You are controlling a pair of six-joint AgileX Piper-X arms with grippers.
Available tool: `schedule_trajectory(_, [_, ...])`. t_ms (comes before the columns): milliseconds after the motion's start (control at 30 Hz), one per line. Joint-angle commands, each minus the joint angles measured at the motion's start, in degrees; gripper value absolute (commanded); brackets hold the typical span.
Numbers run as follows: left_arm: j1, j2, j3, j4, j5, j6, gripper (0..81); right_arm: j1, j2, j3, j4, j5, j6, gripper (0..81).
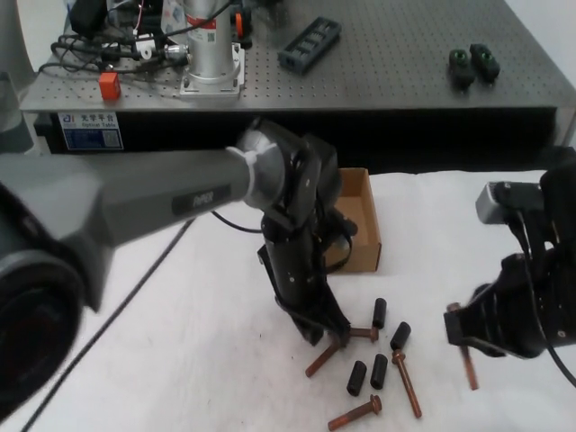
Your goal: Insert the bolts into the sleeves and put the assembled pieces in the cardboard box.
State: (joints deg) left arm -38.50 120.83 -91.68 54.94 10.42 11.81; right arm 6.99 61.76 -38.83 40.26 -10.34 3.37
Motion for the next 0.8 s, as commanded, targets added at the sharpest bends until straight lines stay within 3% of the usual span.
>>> schedule_trajectory(0, [1.98, -11.61, 5.56, -5.59, 5.36, -5.27, 0.7, 0.49, -1.19, 1.54, -10.91, -13.90, 8.58, 2.6])
schedule_trajectory(133, [2.48, -24.88, 20.38, -20.93, 14.98, -10.42, 0.7, 2.83, -2.92, 5.11, -33.07, -20.39, 23.02, 2.6])
schedule_trajectory(267, [1.16, -36.39, 35.34, -33.70, 24.66, -13.73, 0.7, 6.90, -2.70, 7.42, -53.79, -19.83, 33.62, 2.6])
schedule_trajectory(367, [0.21, -42.79, 42.28, -41.62, 29.53, -17.51, 0.7, 9.67, -2.45, 7.41, -61.70, -18.86, 37.67, 2.6])
schedule_trajectory(500, [-0.58, -48.36, 46.48, -48.78, 29.65, -22.05, 0.7, 12.32, -2.45, 7.29, -64.17, -18.52, 38.32, 2.6])
schedule_trajectory(767, [-0.56, -51.29, 46.89, -51.33, 26.15, -25.63, 0.7, 12.65, -2.45, 7.29, -63.65, -17.14, 37.71, 2.6])
